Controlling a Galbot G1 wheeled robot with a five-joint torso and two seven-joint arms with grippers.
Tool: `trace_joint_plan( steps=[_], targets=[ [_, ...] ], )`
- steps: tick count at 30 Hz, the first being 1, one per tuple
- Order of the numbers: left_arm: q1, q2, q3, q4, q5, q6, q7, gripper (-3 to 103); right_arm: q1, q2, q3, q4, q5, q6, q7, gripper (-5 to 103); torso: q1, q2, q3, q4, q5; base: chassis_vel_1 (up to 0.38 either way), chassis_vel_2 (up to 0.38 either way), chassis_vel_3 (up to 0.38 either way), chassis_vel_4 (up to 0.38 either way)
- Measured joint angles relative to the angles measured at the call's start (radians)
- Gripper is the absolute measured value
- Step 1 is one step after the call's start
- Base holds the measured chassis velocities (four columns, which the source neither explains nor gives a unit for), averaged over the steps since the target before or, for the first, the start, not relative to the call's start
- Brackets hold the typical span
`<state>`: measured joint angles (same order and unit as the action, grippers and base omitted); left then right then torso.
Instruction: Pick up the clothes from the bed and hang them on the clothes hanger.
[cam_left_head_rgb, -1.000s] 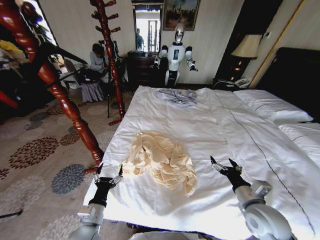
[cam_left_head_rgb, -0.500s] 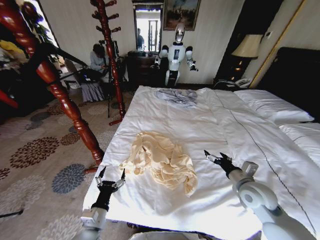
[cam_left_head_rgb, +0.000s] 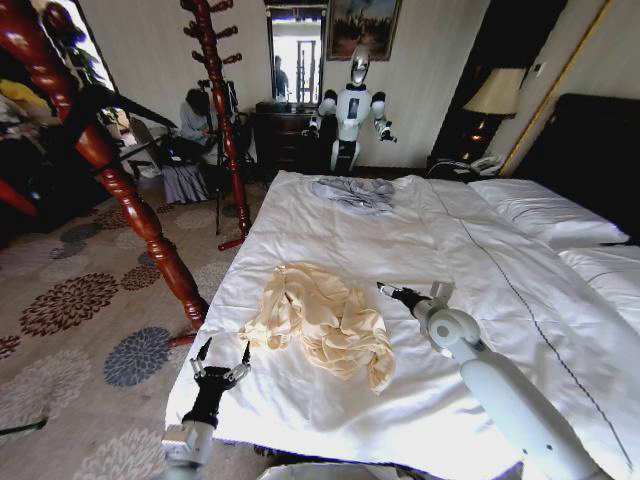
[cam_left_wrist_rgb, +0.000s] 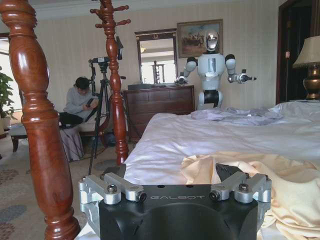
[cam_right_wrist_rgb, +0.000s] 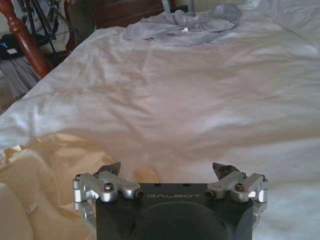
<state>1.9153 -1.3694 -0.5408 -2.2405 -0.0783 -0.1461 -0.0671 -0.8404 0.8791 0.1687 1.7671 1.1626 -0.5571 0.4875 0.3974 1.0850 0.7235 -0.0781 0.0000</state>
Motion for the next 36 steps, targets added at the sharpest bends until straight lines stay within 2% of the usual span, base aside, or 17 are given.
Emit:
trace_joint_plan(
  steps=[2,3,5,11,17,27,36],
  targets=[
    [0.001,-0.003,-0.003,0.001,-0.001,-0.002,0.0,100,0.034,0.006,-0.025,-0.008,0.014,-0.015,0.018,100,0.0,0.0,0.0,-0.0001,0.0001,0.0,0.0,0.0,0.0],
    [0.003,-0.008,-0.008,0.002,-0.003,-0.006,0.0,100,0.1,0.021,-0.068,-0.029,0.047,-0.045,0.055,100,0.0,0.0,0.0,0.0004,-0.0001,0.0,0.0,0.0,0.0],
    [0.005,-0.014,-0.014,0.004,-0.006,-0.01,0.0,100,0.181,0.045,-0.122,-0.078,0.076,-0.068,0.081,100,0.0,0.0,0.0,0.0009,-0.0005,0.0,0.0,0.0,0.0],
    [0.008,-0.016,-0.031,0.009,-0.022,-0.018,0.001,100,0.307,0.089,-0.233,-0.249,0.088,-0.092,0.088,100,0.0,0.0,0.0,0.0,0.0002,0.0,0.0,0.0,0.0],
    [0.007,-0.012,-0.044,0.023,-0.039,-0.024,0.002,100,0.402,0.124,-0.323,-0.391,0.076,-0.119,0.082,100,0.0,0.0,0.0,0.0003,0.0,0.0,0.0,0.0,0.0],
    [0.006,-0.011,-0.065,0.036,-0.063,-0.034,0.003,100,0.506,0.137,-0.396,-0.46,0.143,-0.146,0.107,100,0.0,0.0,0.0,0.0003,-0.0001,0.0,0.0,0.0,0.0],
    [0.017,-0.013,-0.082,0.047,-0.085,-0.043,0.006,100,0.521,0.147,-0.436,-0.491,0.172,-0.176,0.133,101,0.0,0.0,0.0,0.0004,0.0,0.0,0.0,0.0,0.0]
  ],
)
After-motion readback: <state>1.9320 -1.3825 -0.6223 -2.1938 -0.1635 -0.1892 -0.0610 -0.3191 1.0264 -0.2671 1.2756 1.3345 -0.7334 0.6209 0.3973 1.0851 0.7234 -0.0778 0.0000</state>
